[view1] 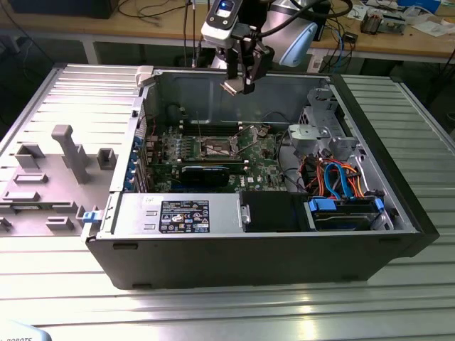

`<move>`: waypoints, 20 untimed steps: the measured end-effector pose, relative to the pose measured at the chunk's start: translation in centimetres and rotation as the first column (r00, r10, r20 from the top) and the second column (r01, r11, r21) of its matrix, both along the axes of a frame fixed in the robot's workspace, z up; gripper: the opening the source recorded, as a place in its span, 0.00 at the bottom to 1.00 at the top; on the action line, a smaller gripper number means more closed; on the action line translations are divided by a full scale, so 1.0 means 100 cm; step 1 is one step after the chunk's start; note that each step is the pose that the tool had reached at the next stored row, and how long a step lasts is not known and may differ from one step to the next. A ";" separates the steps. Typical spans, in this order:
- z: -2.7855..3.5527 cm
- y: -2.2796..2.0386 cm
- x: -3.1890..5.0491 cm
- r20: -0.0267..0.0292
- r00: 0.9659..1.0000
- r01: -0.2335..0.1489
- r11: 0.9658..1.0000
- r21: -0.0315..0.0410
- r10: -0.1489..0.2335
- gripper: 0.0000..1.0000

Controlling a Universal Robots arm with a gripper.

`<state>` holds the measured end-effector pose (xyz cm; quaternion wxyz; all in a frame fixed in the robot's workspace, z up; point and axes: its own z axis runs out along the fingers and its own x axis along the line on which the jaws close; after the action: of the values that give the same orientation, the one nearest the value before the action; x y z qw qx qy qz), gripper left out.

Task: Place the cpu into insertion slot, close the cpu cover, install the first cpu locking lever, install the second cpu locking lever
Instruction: 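Place the cpu into insertion slot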

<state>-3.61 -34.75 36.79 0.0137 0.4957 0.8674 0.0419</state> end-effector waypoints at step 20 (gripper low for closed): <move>0.0000 0.0000 0.0000 0.000 0.999 0.048 0.999 0.000 -0.048 0.54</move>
<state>-3.61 -34.75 36.79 0.0147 0.5163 0.8553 0.0416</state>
